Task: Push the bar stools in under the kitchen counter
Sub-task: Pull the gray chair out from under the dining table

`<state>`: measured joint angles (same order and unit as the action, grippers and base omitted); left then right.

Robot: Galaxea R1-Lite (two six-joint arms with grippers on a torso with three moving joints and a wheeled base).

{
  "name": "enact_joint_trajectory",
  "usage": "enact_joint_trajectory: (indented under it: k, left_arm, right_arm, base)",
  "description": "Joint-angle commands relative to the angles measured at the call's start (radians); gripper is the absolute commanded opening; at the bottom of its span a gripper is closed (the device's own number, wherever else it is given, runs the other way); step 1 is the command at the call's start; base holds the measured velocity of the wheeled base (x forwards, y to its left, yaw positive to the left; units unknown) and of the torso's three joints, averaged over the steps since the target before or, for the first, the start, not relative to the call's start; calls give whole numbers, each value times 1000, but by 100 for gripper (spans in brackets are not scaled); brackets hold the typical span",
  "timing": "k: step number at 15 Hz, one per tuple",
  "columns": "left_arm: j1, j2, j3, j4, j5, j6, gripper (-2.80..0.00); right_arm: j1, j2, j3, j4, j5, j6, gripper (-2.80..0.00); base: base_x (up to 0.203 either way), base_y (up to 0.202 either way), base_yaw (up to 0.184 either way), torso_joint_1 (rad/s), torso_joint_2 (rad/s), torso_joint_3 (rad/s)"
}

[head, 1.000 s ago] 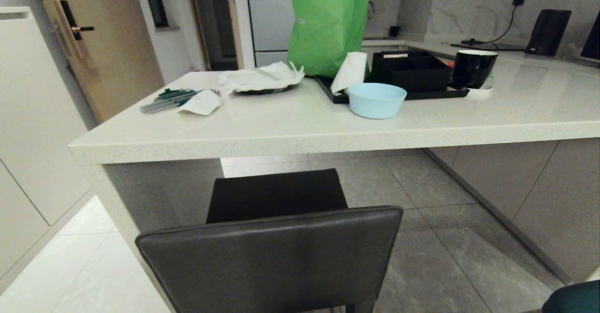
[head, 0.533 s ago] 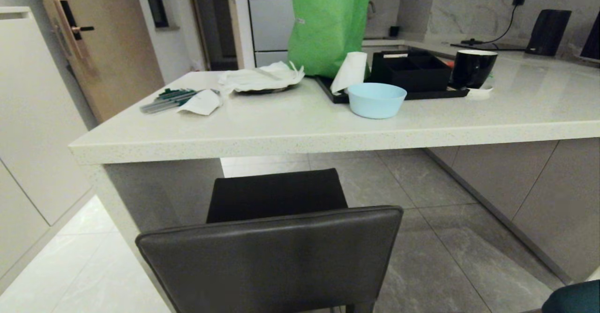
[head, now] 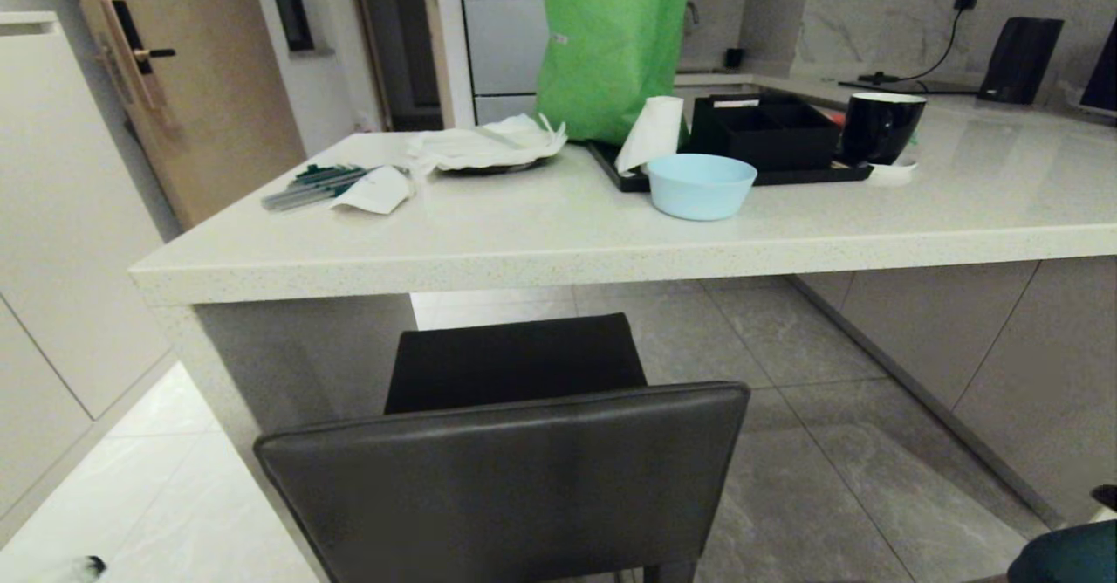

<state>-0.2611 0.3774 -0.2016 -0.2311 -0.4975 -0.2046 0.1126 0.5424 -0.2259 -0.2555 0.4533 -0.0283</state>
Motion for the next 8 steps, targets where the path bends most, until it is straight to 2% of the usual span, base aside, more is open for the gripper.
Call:
enact_joint_trajectory:
  k: [1, 2, 3, 5, 8]
  left_arm:
    - [-66, 142, 50, -101, -98, -19, 0]
    - [-82, 186, 71, -148, -102, -27, 0]
    - [-87, 236, 78, -181, -103, -29, 0]
    - [-60, 306, 76, -329, -94, -29, 0]
    - [123, 391, 1, -376, -113, -17, 0]
  right_arm:
    - [23, 192, 18, -86, 189, 2, 0]
    - [29, 248, 30, -138, 255, 4, 0]
    - [31, 300, 34, -167, 287, 2, 0]
    - [-7, 360, 29, -218, 311, -3, 0]
    - [-147, 361, 15, -247, 317, -4, 0]
  base:
    - [0, 0, 0, 0, 0, 0]
    - [0, 0, 0, 0, 0, 0]
    - [0, 0, 0, 0, 0, 0]
    - [0, 0, 0, 0, 0, 0]
    - [0, 0, 0, 0, 0, 0]
